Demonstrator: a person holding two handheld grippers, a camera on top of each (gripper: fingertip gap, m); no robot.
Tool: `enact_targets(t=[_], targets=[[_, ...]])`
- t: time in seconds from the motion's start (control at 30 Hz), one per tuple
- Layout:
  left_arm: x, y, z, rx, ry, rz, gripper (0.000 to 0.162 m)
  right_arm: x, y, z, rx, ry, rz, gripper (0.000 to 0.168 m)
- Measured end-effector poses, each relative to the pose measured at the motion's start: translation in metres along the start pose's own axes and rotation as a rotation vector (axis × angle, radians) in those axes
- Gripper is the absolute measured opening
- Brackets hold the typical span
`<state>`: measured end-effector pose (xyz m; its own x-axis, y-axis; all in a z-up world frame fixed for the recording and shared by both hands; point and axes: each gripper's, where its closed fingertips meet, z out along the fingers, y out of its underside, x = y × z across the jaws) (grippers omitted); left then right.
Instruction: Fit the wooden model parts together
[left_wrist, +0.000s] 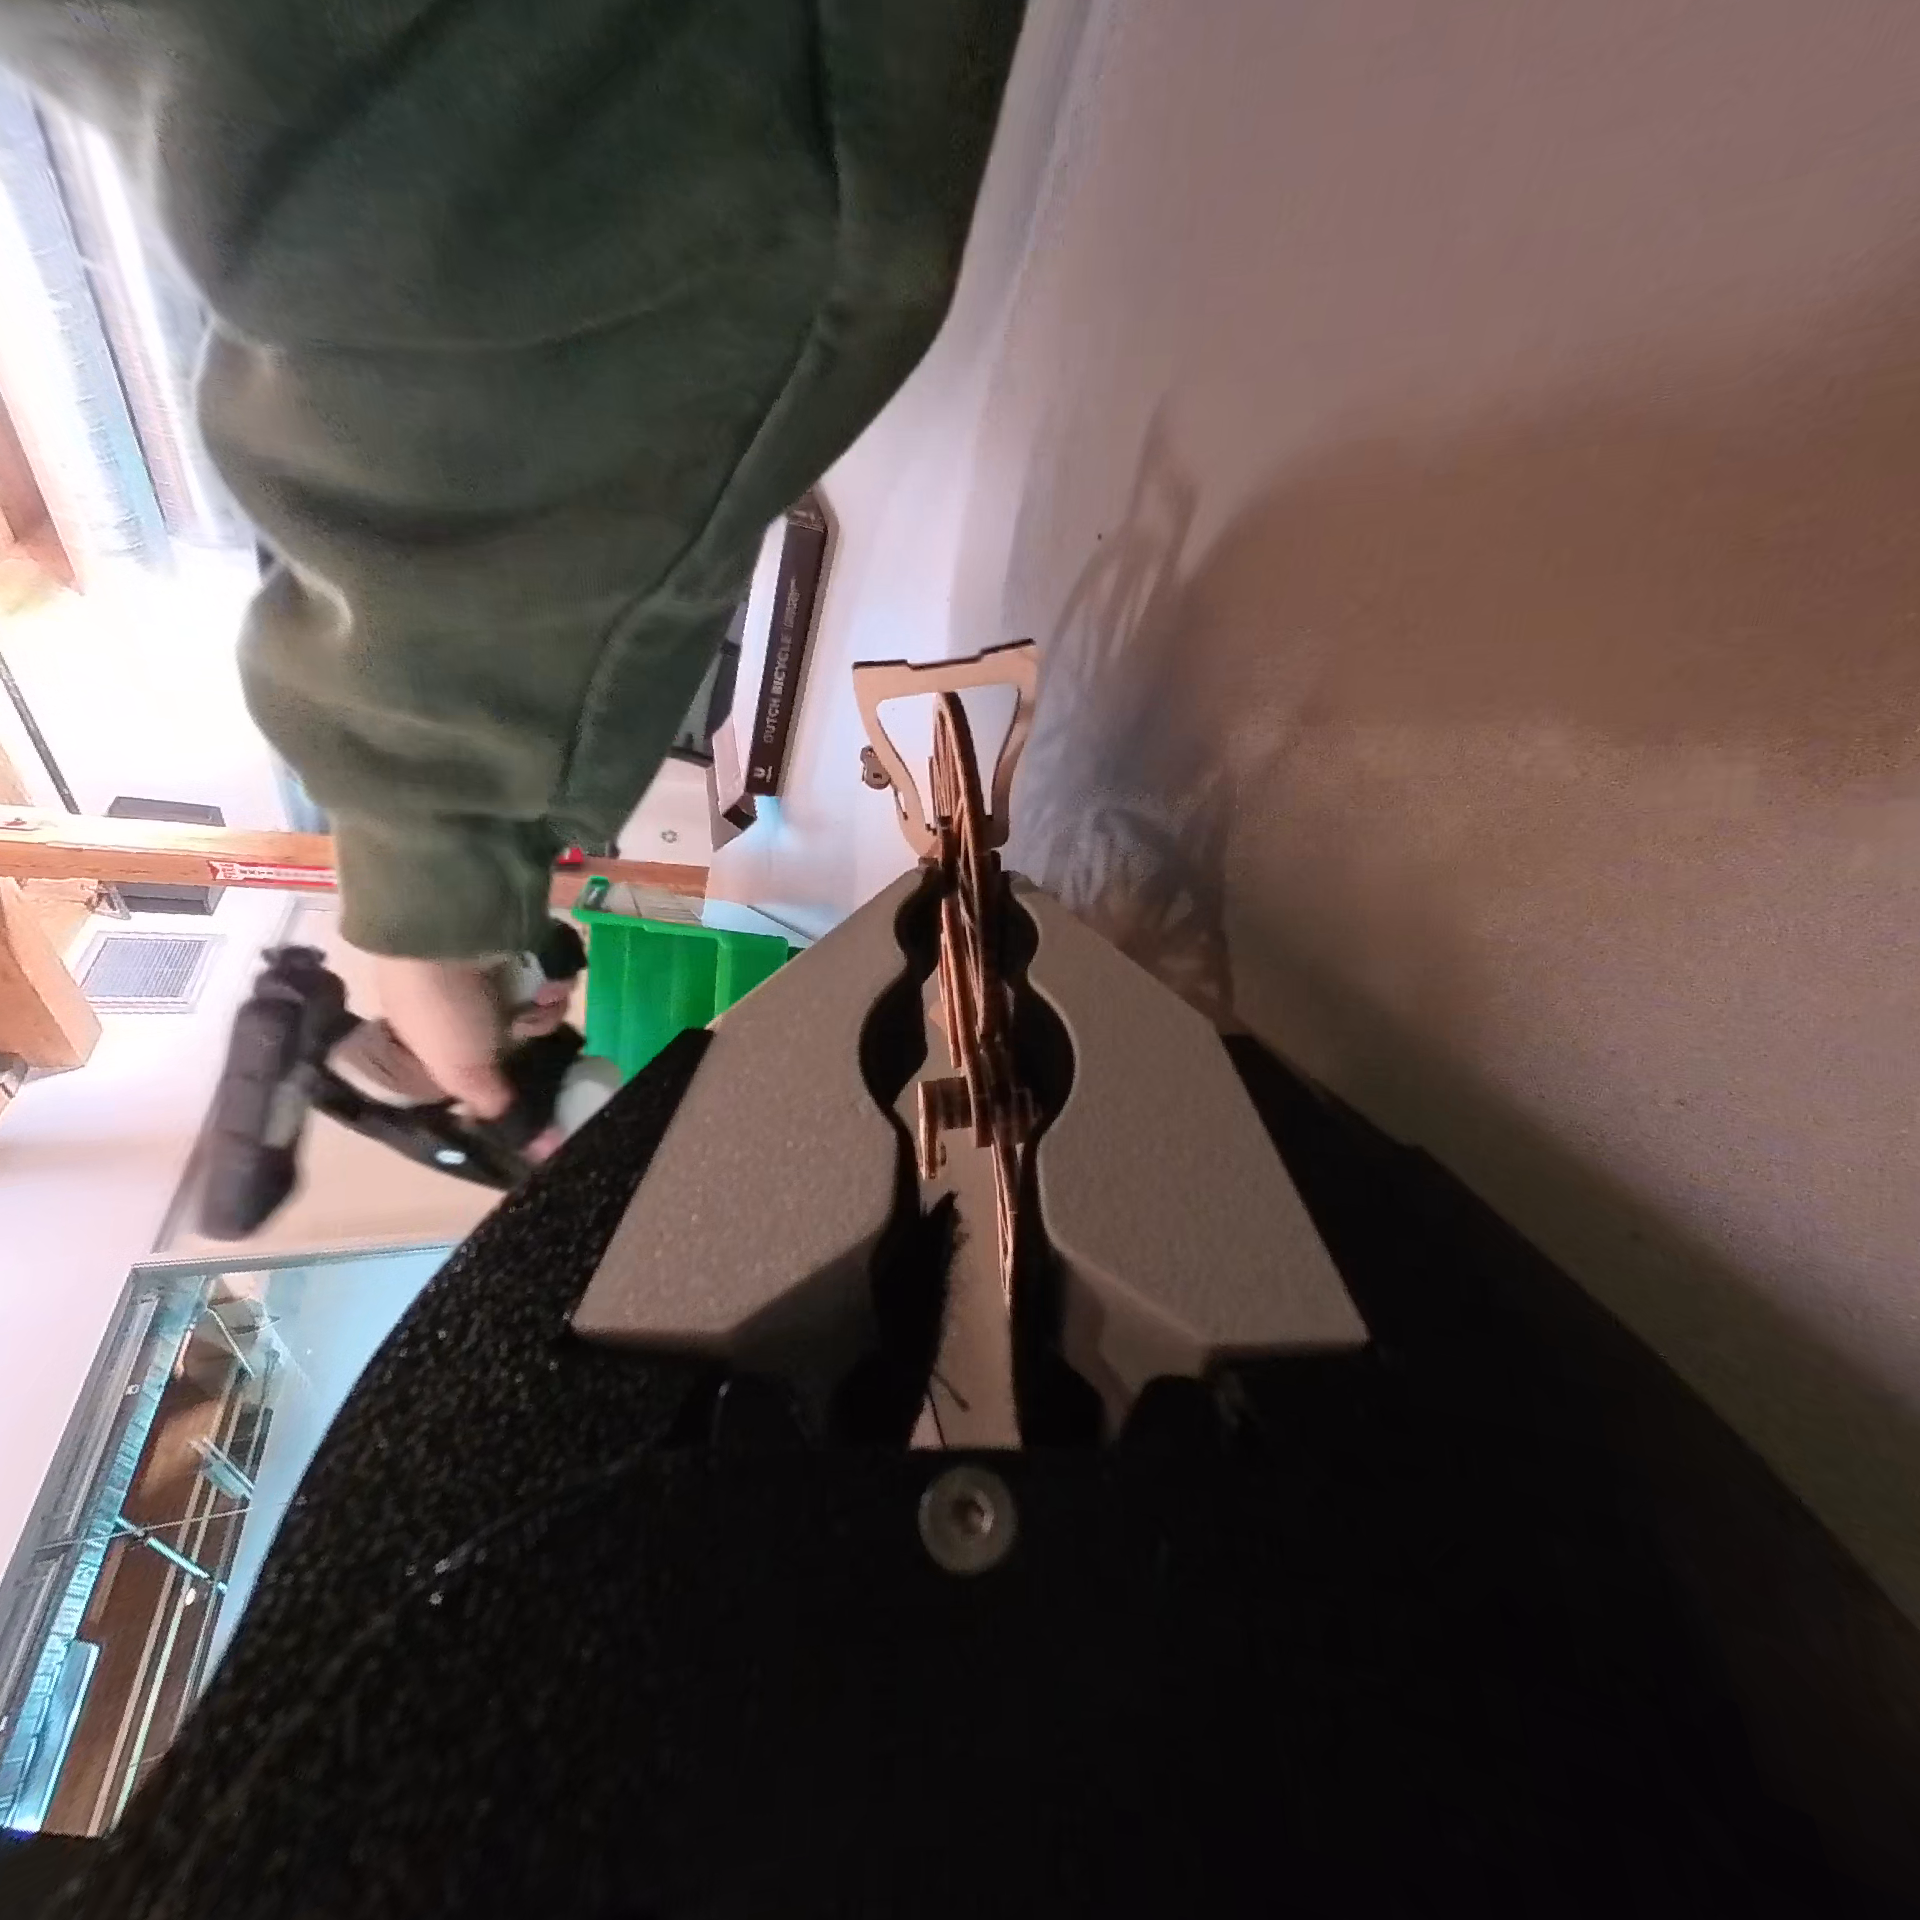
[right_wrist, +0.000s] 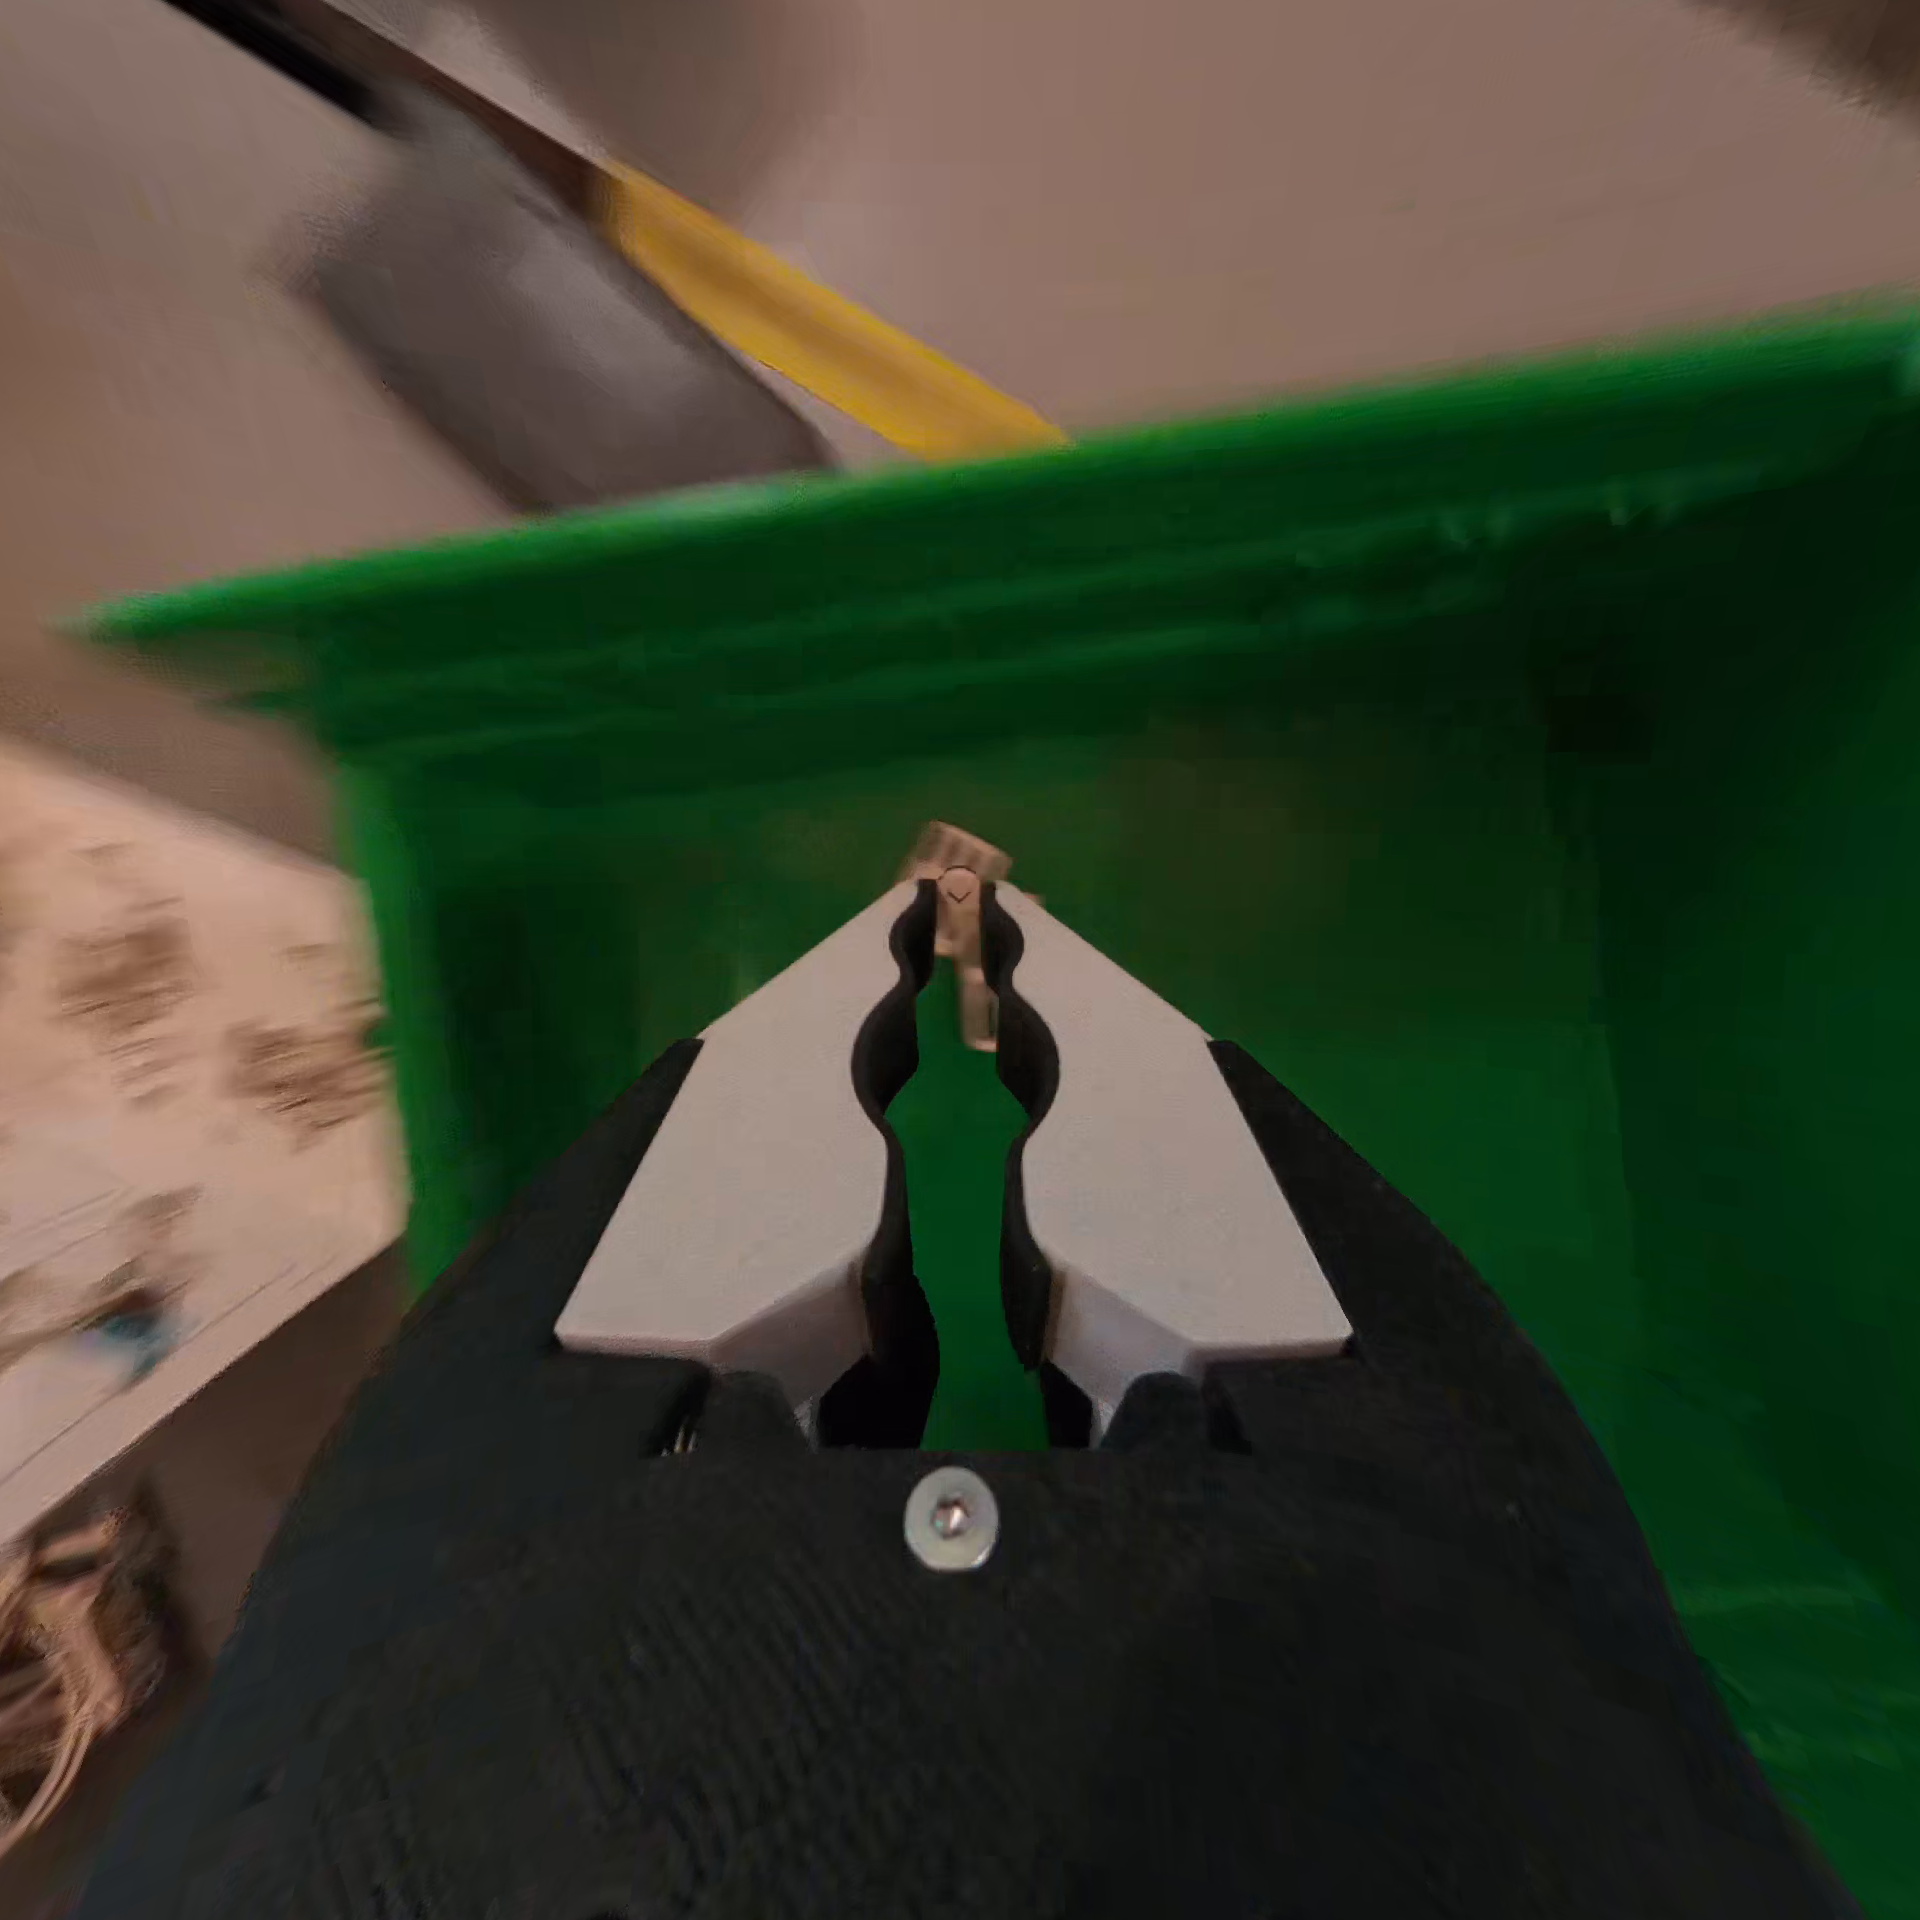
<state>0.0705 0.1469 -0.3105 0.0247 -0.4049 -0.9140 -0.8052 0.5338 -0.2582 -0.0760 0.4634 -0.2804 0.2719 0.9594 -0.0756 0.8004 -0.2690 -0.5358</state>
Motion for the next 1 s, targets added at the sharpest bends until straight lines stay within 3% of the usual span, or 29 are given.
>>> enact_targets(t=[0.07, 0.13, 0.23, 0.33, 0.5, 1.0], targets=[[0.000, 0.000, 0.000, -0.001, 0.003, 0.000, 0.007, -0.059, -0.010, -0.039, 0.162, -0.153, -0.160, 0.006], [0.002, 0.001, 0.000, -0.003, 0.011, 0.000, 0.007, -0.119, 0.011, -0.072, 0.226, -0.265, -0.350, 0.006], [0.005, 0.001, 0.001, -0.006, 0.031, 0.004, 0.007, -0.194, 0.082, -0.094, 0.165, -0.434, -0.608, 0.006], [0.005, 0.001, 0.001, -0.013, 0.036, 0.009, 0.007, -0.237, 0.149, -0.094, 0.065, -0.554, -0.743, 0.007], [0.007, 0.001, 0.002, -0.016, 0.048, 0.003, 0.006, -0.250, 0.189, -0.090, 0.012, -0.651, -0.735, 0.006], [0.009, 0.001, 0.001, -0.013, 0.063, -0.014, 0.007, -0.267, 0.211, -0.074, -0.069, -0.704, -0.848, 0.006]])
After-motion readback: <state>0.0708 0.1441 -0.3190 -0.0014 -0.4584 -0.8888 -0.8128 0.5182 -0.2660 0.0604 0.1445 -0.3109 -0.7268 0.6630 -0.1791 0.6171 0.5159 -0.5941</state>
